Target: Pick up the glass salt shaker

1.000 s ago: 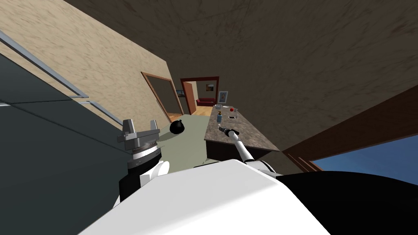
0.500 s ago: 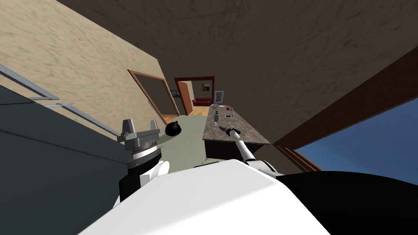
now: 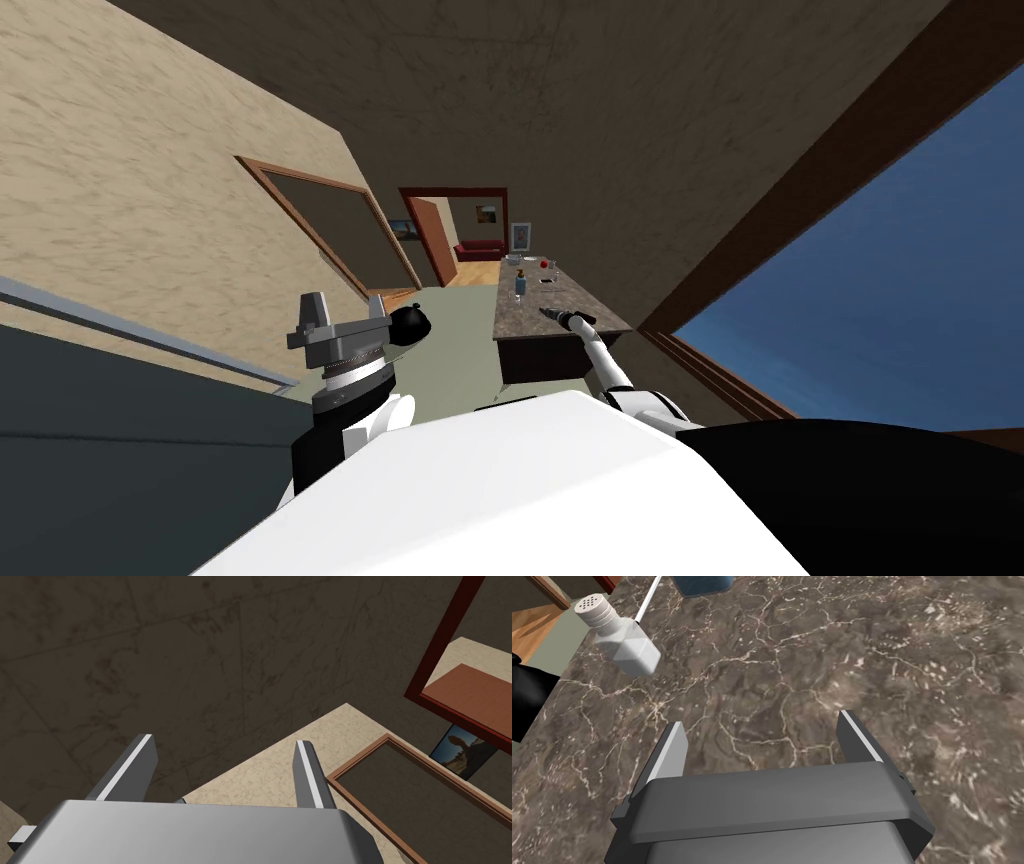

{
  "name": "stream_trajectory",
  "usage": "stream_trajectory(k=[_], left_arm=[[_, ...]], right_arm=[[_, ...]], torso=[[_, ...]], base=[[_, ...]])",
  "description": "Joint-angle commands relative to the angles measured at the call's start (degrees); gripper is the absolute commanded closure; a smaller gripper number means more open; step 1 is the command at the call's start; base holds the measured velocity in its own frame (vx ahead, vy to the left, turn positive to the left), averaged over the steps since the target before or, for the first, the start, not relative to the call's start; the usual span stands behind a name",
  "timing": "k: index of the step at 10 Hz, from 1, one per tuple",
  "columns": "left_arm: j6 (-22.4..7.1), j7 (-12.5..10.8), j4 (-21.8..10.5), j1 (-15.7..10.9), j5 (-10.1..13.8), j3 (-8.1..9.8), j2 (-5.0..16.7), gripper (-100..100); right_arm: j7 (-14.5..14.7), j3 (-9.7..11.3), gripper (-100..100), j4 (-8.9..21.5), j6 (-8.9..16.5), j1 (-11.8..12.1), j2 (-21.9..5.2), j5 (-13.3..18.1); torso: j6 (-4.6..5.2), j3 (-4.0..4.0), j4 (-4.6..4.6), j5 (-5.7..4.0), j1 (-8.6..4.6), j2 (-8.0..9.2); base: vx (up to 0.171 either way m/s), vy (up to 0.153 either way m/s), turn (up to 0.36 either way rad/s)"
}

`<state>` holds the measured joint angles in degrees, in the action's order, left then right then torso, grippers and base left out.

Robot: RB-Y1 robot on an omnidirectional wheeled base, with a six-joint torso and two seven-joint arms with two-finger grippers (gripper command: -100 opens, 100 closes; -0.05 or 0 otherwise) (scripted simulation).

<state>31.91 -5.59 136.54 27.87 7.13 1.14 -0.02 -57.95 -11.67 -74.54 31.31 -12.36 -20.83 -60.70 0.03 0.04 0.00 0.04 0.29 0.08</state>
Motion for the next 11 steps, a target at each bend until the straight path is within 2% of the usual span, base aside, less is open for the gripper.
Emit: stream_trajectory(k=[1, 6, 9, 11], left_arm=[[0.0, 0.0, 0.0, 0.0, 0.0, 0.0, 0.0, 0], [0.0, 0.0, 0.0, 0.0, 0.0, 0.0, 0.0, 0], [0.0, 0.0, 0.0, 0.0, 0.0, -0.01, 0.0, 0], [0.0, 0.0, 0.0, 0.0, 0.0, -0.01, 0.0, 0]], right_arm=[[-2.41, -0.9, -100, -0.68, 1.9, -0.05, -1.15, 1.37], [-8.32, -3.73, -100, -1.74, 7.62, 0.04, -5.54, 4.05], [-10.3, -4.99, -100, -1.46, 10.73, 0.13, -8.16, 5.35], [-10.53, -5.61, -100, -0.3, 12.98, -0.12, -10.2, 6.28]], torso=[[0.0, 0.0, 0.0, 0.0, 0.0, 0.0], [-0.01, -0.04, -0.02, 0.04, 0.21, -0.08], [-0.08, -0.12, -0.05, 0.04, 0.17, -0.23], [-0.11, -0.19, -0.07, 0.07, 0.33, -0.33]], base=[[-0.037, 0.097, -0.253], [-0.037, 0.133, -0.268], [-0.007, 0.137, -0.088], [0.037, 0.167, 0.006]])
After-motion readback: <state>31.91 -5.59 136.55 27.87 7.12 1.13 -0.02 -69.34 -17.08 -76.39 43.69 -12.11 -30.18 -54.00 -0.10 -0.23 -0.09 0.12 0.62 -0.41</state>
